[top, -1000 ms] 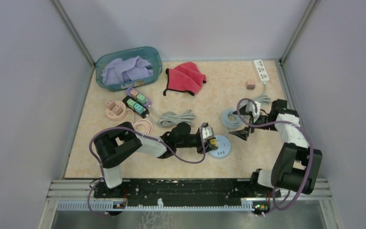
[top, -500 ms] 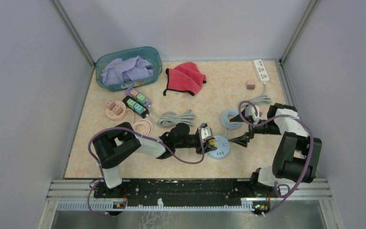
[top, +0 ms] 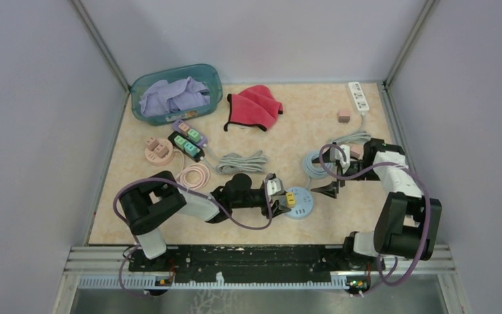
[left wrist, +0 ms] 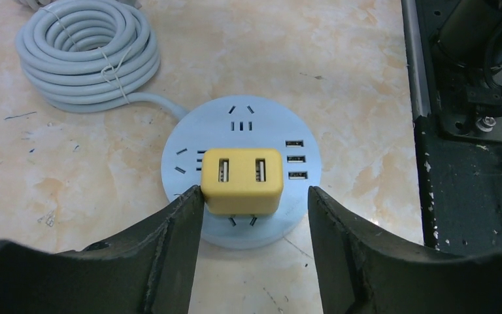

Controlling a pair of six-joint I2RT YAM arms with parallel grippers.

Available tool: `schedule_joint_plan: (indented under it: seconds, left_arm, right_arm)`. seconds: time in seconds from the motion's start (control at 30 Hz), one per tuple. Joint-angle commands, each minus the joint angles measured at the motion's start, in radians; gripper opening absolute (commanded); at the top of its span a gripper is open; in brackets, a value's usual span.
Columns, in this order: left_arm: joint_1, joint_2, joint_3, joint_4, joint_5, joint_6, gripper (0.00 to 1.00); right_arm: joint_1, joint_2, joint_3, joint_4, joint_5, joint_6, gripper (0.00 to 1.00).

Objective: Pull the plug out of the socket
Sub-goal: Remove the plug from the socket.

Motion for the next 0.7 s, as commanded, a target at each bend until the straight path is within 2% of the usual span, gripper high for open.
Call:
schedule_joint_plan:
  seconds: [0.0,0.3,0.43,0.57,0.63,0.67]
  left_arm:
    - [0.004,-0.072,-0.038,0.068,0.007,-0.003,0.65]
    - [0.014,-0.242,-0.154,0.146,-0.03,-0.041,0.7]
    - [0.024,-0.325,-0.231,0.221,-0.063,-0.075,0.78]
    - [0.032,-0.406,-0.342,0.34,-0.153,-0.134,0.99]
    - [0.039,-0.443,-0.395,0.399,-0.202,-0.165,1.0]
    - [0.043,-0.461,-0.416,0.412,-0.217,-0.178,1.0]
  right_arm:
    - [0.035,-0.038,0.009,0.083,-0.006,0.058,0.99]
    - [0.064,-0.092,0.033,0.106,0.022,0.102,0.99]
    - [0.09,-0.19,0.012,0.267,0.123,0.356,0.99]
    - [0.108,-0.322,-0.033,0.471,0.221,0.725,0.99]
    - [0.109,-0.379,-0.031,0.564,0.237,0.907,0.99]
    - [0.109,-0.389,-0.008,0.552,0.222,0.926,0.99]
